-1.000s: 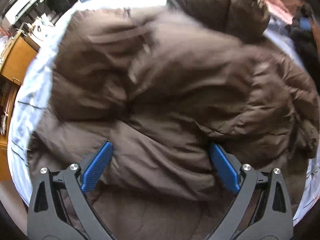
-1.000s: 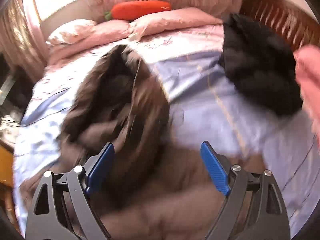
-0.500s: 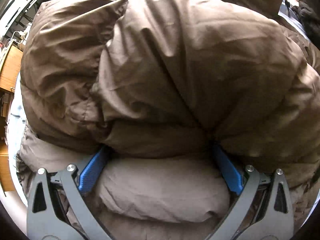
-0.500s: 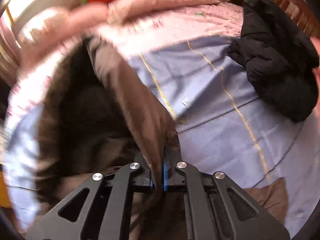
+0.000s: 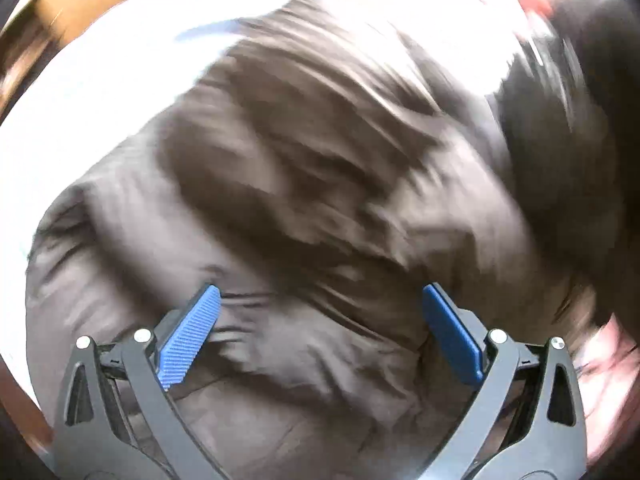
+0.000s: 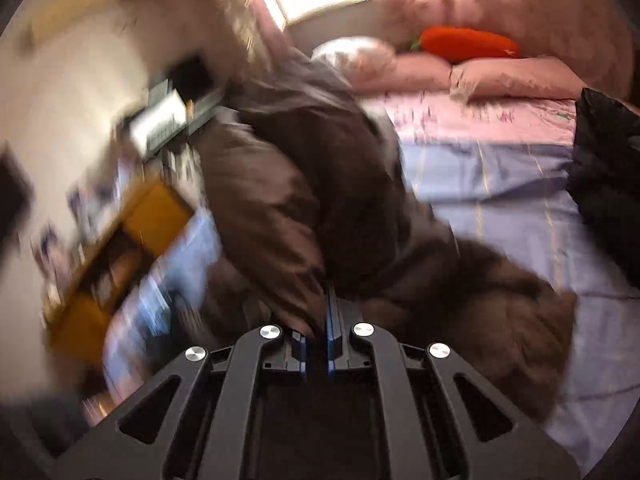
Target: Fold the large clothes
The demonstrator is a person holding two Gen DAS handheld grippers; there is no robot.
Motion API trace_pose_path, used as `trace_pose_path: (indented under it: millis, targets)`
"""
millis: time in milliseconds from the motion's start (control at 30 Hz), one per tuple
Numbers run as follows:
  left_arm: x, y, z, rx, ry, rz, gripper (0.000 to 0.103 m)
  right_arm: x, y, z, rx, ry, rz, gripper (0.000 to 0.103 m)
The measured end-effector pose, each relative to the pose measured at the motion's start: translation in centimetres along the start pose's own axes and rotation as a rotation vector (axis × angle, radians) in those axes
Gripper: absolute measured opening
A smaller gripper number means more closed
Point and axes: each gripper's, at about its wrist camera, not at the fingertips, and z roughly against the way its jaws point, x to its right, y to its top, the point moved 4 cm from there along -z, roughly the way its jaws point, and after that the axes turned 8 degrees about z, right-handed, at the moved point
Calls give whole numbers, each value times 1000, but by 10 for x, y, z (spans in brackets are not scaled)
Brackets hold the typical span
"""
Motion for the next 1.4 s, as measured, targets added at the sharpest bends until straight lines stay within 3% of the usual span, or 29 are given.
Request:
trace_pose_path:
  millis: [67, 167, 233, 300, 400, 467, 533, 667, 767, 867, 933, 1033, 1200, 1333, 1400]
  targets:
    - [-27, 14, 19, 3, -53, 119, 101, 11, -35, -8, -86, -48, 0, 10]
    - [-43, 26, 37, 9, -99, 155, 101, 49, -89, -34, -257, -194, -84, 23]
    - [-49, 31, 49, 31, -119, 156, 101, 67, -108, -45, -370, -296, -165, 61]
    - [-44, 31, 58, 33, -183, 147, 101, 75, -113, -42, -380, -357, -217, 82]
    - [-21, 32, 73, 30, -290, 82, 101, 72, -110, -27, -335, -385, -232, 89]
    - [-2, 24, 78, 20, -297, -1, 101, 62, -110, -15, -322, -401, -209, 89]
    - [15, 17, 68, -2, -253, -103, 101, 44, -109, 1, -306, -369, -143, 89]
    - [16, -1, 44, -80, -175, -105, 101, 14, -85, 49, -123, -346, -2, 89]
    - [20, -16, 24, -103, -45, -210, 101, 16, -75, 69, 9, -192, -126, 90]
    - [29, -33, 19, -37, 88, -341, 101, 23, -79, 40, -3, -46, -265, 87]
    - [33, -44, 16, -27, 126, -394, 101, 10, -79, 11, -33, -4, -266, 67]
    - [32, -48, 13, -15, 164, -423, 101, -22, -84, -21, -107, 38, -215, 58]
    - [20, -41, -5, -37, 206, -418, 101, -58, -97, -76, -228, -232, 60, 58]
    - [11, -37, -29, -78, 255, -409, 101, -24, -97, -113, -232, -353, -56, 56]
    - [10, -35, -33, -104, 215, -363, 101, -14, -95, -118, -210, -357, -103, 56]
